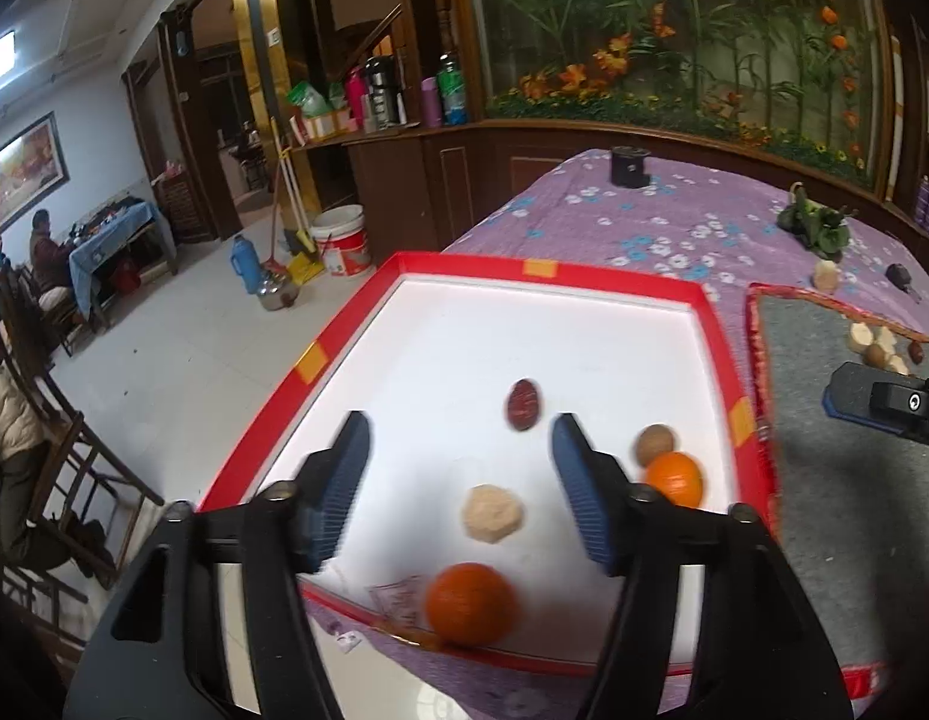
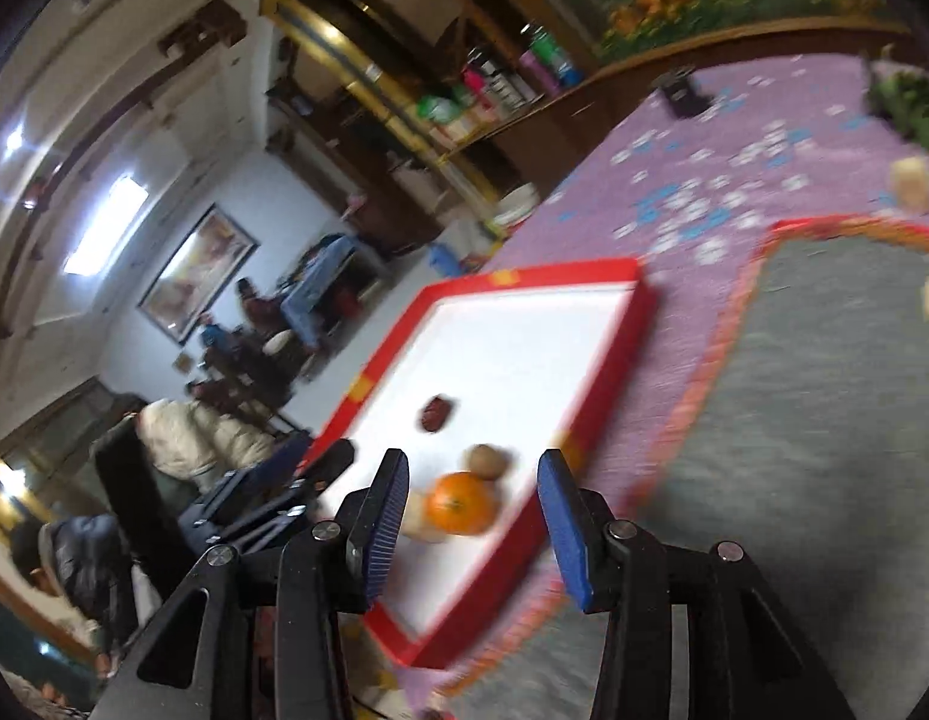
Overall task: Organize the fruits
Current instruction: 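Move both open grippers back toward the items on the grey mat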
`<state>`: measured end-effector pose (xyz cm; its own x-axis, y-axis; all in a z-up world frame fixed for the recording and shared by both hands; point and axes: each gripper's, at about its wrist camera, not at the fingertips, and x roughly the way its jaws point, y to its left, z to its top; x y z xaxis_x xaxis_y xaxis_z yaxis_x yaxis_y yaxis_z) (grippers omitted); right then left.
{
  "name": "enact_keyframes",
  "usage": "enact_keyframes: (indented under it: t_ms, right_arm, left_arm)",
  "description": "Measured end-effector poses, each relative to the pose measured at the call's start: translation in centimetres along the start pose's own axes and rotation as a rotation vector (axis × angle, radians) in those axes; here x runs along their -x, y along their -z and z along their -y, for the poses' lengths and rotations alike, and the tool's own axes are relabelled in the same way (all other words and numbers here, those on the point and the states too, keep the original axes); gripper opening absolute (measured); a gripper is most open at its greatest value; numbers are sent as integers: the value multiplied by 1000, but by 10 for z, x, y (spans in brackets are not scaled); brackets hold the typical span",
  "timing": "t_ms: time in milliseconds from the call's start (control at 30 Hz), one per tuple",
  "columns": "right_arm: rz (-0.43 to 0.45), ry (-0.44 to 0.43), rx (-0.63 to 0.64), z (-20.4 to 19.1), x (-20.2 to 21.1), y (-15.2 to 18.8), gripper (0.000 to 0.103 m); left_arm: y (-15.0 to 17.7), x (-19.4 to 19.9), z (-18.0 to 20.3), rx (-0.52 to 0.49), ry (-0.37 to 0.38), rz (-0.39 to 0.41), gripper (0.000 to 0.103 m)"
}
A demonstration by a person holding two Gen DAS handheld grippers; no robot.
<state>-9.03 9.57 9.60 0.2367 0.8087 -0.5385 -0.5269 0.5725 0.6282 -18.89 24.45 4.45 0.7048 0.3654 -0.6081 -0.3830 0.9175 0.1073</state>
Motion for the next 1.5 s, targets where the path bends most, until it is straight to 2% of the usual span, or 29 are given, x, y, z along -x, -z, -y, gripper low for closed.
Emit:
enact_keyframes:
  t_ms: [267, 367, 500, 833, 933, 1100, 1200, 1300, 1500]
  right_arm:
    - [120, 147, 15, 20, 72, 2, 46]
    - [154, 217, 27, 25, 93, 5, 47]
    - [187, 267, 13, 39, 121, 10, 47]
    - [252, 305, -69, 76, 167, 15, 48]
    - [281, 298, -90, 87, 173, 15, 48]
    - [361, 286, -197, 122, 187, 21, 48]
    - [371, 295, -263, 137, 194, 20, 48]
    - [390, 320, -268, 137, 199, 20, 48]
    - [370, 370, -285, 142, 195, 19, 49]
  left_arm:
    - [-12, 22, 35, -53, 43, 41, 70]
    - [-15, 27, 51, -75, 63, 40, 70]
    - [-18, 31, 76, -126, 91, 29, 70]
    - [-17, 35, 115, -211, 110, 5, 70]
    - [-12, 31, 131, -232, 150, -34, 70]
    - [1, 32, 159, -306, 197, -61, 70]
    - [5, 34, 169, -333, 214, -62, 70]
    - [9, 35, 176, -349, 233, -63, 70]
    - [18, 36, 173, -370, 237, -70, 70]
